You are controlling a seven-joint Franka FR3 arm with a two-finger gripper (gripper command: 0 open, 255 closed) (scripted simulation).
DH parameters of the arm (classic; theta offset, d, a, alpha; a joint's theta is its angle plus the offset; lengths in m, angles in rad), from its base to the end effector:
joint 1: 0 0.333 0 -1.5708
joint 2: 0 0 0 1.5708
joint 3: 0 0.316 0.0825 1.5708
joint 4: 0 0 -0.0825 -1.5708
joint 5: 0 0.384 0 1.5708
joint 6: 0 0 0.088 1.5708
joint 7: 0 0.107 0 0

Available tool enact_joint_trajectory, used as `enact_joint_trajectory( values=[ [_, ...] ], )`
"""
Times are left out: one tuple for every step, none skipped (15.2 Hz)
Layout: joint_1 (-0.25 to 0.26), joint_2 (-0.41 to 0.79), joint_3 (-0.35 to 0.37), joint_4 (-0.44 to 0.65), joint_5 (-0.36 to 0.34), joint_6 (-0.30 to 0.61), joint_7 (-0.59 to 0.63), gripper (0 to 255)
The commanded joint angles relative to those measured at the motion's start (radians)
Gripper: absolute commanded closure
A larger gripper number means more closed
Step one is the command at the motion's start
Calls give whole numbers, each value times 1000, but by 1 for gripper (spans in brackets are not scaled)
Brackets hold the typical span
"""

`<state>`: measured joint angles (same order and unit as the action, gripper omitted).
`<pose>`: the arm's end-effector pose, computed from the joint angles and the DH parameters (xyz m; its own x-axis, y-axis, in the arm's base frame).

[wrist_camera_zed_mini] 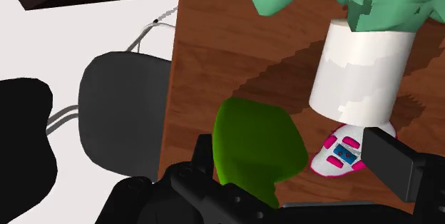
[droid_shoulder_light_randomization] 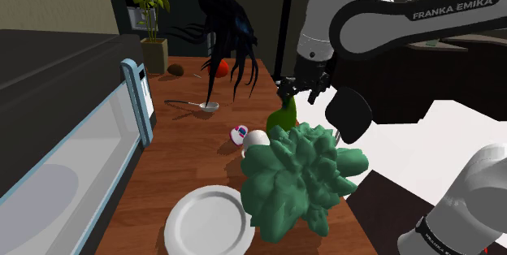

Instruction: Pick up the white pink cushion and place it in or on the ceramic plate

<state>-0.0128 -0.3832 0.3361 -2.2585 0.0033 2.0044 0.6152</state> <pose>0.4270 0.1563 0.5154 0.9415 -0.2977 0.1581 -0.3067 -0.9511 0.0355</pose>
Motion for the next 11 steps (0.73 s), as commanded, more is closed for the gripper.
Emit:
enact_joint_trajectory(
  values=[
    [-7, 70, 33, 24, -11, 36, 65, 0],
    [-10, 108, 48, 42, -21, 51, 97, 0],
    [-13, 147, 62, 61, -32, 65, 130, 0],
    [-16, 187, 76, 82, -46, 78, 163, 0],
    [-18, 227, 88, 104, -61, 89, 196, 0],
    [-19, 268, 99, 127, -78, 99, 230, 0],
    [-18, 310, 109, 152, -96, 108, 264, 0],
    [-16, 353, 117, 178, -115, 116, 298, 0],
    [-12, 396, 123, 206, -135, 122, 332, 0],
    [-7, 439, 127, 236, -156, 126, 365, 0],
    [0, 483, 129, 267, -177, 130, 397, 0]
  ],
)
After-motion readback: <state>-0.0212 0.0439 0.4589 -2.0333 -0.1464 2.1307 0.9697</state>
